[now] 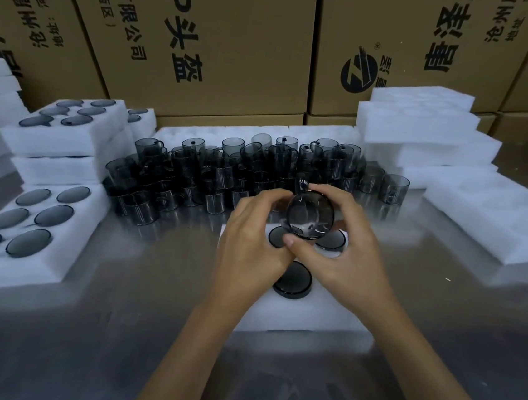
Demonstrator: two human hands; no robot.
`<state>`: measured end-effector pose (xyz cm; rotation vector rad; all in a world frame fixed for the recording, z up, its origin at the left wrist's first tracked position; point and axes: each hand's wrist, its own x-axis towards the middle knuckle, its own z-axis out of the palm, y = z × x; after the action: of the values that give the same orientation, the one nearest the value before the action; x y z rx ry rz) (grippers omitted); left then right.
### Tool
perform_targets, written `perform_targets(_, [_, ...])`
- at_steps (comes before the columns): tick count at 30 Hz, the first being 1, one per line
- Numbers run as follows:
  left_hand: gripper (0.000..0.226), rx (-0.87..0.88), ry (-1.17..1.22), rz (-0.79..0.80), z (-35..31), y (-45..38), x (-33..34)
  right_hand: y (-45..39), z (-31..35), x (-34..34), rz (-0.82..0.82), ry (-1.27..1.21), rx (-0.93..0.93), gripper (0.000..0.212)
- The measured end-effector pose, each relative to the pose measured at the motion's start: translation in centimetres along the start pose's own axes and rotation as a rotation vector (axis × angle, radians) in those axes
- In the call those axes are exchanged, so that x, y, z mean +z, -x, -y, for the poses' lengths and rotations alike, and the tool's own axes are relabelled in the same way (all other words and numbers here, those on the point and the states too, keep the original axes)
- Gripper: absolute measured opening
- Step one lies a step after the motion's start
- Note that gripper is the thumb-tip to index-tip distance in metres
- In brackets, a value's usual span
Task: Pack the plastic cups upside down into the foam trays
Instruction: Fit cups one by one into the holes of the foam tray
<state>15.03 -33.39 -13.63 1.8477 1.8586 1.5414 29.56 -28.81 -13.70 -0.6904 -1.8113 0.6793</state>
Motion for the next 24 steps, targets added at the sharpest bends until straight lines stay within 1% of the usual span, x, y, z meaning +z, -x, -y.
perform_targets(1, [0.057, -0.002, -0.014, 0.037, -0.1, 0.0, 0.0, -0.3, 0.0, -0.7, 0.026, -0.040, 0.039, 0.057])
perform_targets(3, [0.061, -0.025, -0.008, 0.167, -0.1, -0.1, 0.0, -1.0, -0.2, -2.8, 0.125, -0.111, 0.135, 0.050])
perform_targets(5, [0.066, -0.067, 0.059, 0.303, 0.0, -0.1, -0.2, -1.4, -0.6, -5.1, 0.251, -0.108, 0.235, 0.046])
perform_targets(6, [0.065, -0.085, 0.107, 0.342, 0.1, -0.1, -0.2, -1.4, -1.0, -6.2, 0.303, -0.076, 0.283, 0.046])
perform_targets(9, [0.059, -0.097, 0.188, 0.364, 0.1, 0.0, -0.2, -1.3, -1.6, -8.5, 0.427, 0.007, 0.373, 0.048])
perform_targets(12, [0.052, -0.088, 0.185, 0.396, -0.2, 0.1, 0.0, -1.2, -1.2, -9.3, 0.572, -0.013, 0.358, 0.053])
perform_targets(14, [0.042, -0.057, 0.179, 0.405, -0.3, 0.2, 0.3, -1.1, -1.0, -9.2, 0.636, -0.020, 0.382, 0.053])
perform_targets(18, [0.026, -0.074, 0.192, 0.415, -0.4, 0.4, 1.0, -1.1, -1.1, -8.9, 0.642, 0.078, 0.435, 0.052])
perform_targets(22, [0.022, -0.097, 0.188, 0.405, -0.6, 0.6, 1.2, -1.0, -1.7, -8.9, 0.647, 0.145, 0.466, 0.061])
perform_targets(24, [0.022, -0.100, 0.203, 0.404, -0.7, 0.6, 1.1, -1.0, -2.0, -9.2, 0.688, 0.127, 0.465, 0.065])
